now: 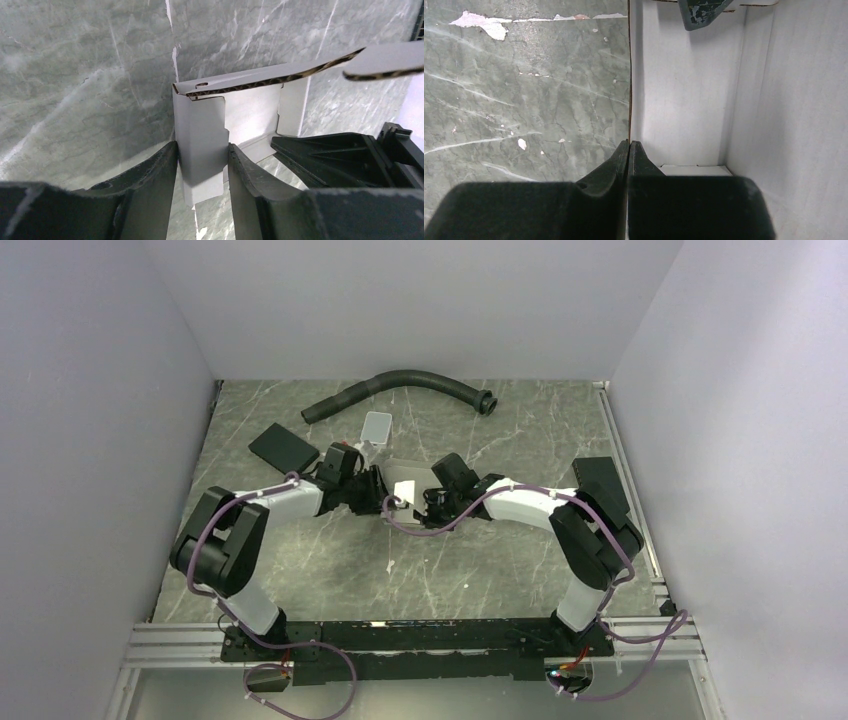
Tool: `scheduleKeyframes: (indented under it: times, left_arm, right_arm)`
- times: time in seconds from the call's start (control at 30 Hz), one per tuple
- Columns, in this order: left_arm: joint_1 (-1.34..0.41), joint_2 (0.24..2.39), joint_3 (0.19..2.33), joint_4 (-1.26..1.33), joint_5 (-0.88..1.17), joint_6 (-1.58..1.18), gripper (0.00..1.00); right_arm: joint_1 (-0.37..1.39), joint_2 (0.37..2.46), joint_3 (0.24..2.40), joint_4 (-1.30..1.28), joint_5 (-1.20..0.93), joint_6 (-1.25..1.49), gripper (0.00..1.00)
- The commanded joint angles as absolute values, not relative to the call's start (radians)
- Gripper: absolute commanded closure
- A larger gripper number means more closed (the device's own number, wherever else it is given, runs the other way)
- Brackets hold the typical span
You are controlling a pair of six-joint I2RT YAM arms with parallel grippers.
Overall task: Fold the paper box
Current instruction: Fold the paper box at the center of the board.
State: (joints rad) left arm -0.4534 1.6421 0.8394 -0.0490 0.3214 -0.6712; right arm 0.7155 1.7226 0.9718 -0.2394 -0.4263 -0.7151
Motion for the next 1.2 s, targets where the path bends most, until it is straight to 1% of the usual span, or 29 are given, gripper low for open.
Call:
scheduleKeyframes:
  times: [0.0, 0.27, 0.33, 0.47, 0.77, 1.03, 1.17]
  left_arm:
    - [-0.431, 1.595, 0.811, 0.075, 0.429, -0.723, 0.54]
    - [-0.387, 1.58, 0.754, 0.186, 0.519, -0.78, 0.53]
    - [-0.377, 1.579, 0.735, 0.231, 0.542, -0.793, 0.44]
    - [-0.362, 1.576, 0.717, 0.254, 0.56, -0.804, 0.43]
    - [-0.307, 1.556, 0.642, 0.34, 0.588, -0.86, 0.47]
    - [-0.263, 1.618, 0.59, 0.467, 0.642, -0.917, 0.54]
    - [-0.235, 1.645, 0.545, 0.58, 0.689, -0.973, 0.56]
  right_arm:
    - [0.726, 1.737, 1.009, -0.245, -0.428, -0.706, 1.0]
    - [0.727, 1.745, 1.014, -0.25, -0.424, -0.704, 1.0]
    - [0.728, 1.747, 1.015, -0.252, -0.423, -0.702, 1.0]
    - [0.729, 1.746, 1.017, -0.252, -0.423, -0.7, 1.0]
    - [0.73, 1.749, 1.022, -0.258, -0.423, -0.697, 1.0]
    - [0.732, 1.751, 1.025, -0.262, -0.423, -0.697, 1.0]
    - [0.731, 1.752, 1.026, -0.264, -0.423, -0.698, 1.0]
